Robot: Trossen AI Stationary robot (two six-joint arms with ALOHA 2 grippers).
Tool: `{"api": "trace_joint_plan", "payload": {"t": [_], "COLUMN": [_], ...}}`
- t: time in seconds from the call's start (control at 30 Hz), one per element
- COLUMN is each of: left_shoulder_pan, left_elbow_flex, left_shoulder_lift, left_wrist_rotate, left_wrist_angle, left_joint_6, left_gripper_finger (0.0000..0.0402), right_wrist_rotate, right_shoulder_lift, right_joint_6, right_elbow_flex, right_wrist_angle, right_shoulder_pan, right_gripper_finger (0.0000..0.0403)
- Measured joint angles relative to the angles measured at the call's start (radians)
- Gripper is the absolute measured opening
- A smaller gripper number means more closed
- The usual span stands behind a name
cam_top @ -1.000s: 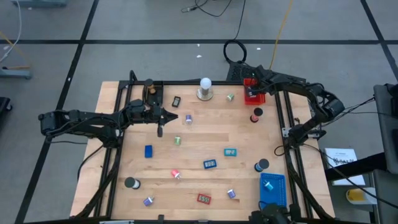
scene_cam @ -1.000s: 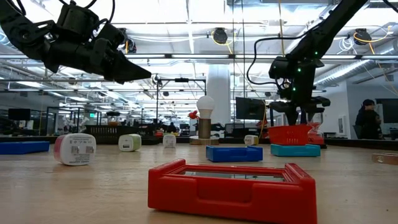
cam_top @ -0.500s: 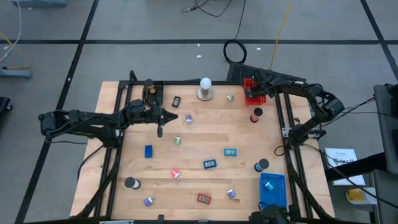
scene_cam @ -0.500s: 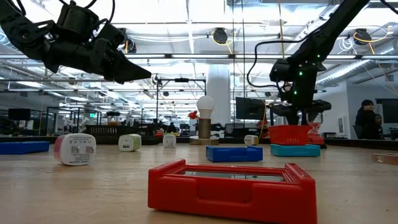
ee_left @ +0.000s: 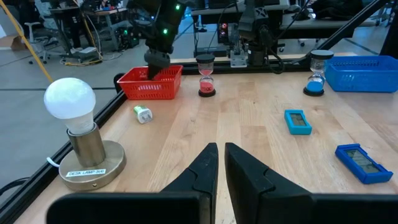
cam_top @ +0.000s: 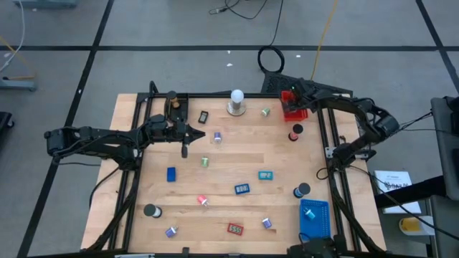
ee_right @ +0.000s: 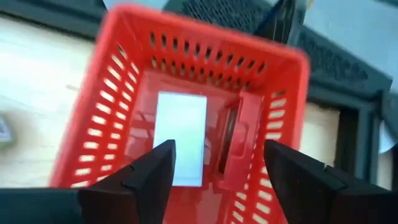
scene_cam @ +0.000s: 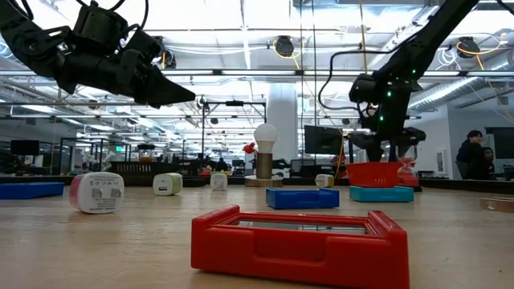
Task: Pick & Place Office items
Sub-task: Put the top green charger adapter into the blue bin
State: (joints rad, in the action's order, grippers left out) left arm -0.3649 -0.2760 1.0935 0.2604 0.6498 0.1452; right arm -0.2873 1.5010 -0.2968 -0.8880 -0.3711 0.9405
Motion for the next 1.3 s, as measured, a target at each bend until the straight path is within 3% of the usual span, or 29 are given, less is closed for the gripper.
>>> {"api": "trace_joint_plan", "payload": {"t": [0.13, 0.27, 0.67, 0.8, 1.1, 1.3], "left_shoulder_pan": [0.0, 0.0, 0.0, 0.0, 0.0, 0.0], "left_elbow_flex": [0.0, 0.0, 0.0, 0.0, 0.0, 0.0], "left_shoulder_lift": [0.0, 0.0, 0.0, 0.0, 0.0, 0.0], "left_wrist_rotate": [0.0, 0.0, 0.0, 0.0, 0.0, 0.0], "left_wrist_angle": [0.0, 0.0, 0.0, 0.0, 0.0, 0.0], "left_joint_6": [0.0, 0.0, 0.0, 0.0, 0.0, 0.0], "left_gripper_finger": [0.0037, 0.0037, 0.0037, 0.0037, 0.0037, 0.0037], "right_wrist_rotate": [0.0, 0.0, 0.006, 0.051, 0.368, 0.395], "right_shoulder_lift": [-0.088, -0.189, -0.353, -0.384, -0.446, -0.474], "right_joint_6": [0.036, 0.07, 0.264, 0.285, 0.322, 0.336], "right_elbow_flex": [-0.001, 0.001, 0.237, 0.297, 0.368, 0.449], "right_wrist_angle": [-0.007, 0.008, 0.456, 0.554, 0.736, 0.896], "right_shoulder_pan": [-0.03, -0.116, -0.39, -0.436, -0.523, -0.624], "right_gripper_finger": [0.0223, 0.0173, 0.0011, 0.0008, 0.0002, 0.0001]}}
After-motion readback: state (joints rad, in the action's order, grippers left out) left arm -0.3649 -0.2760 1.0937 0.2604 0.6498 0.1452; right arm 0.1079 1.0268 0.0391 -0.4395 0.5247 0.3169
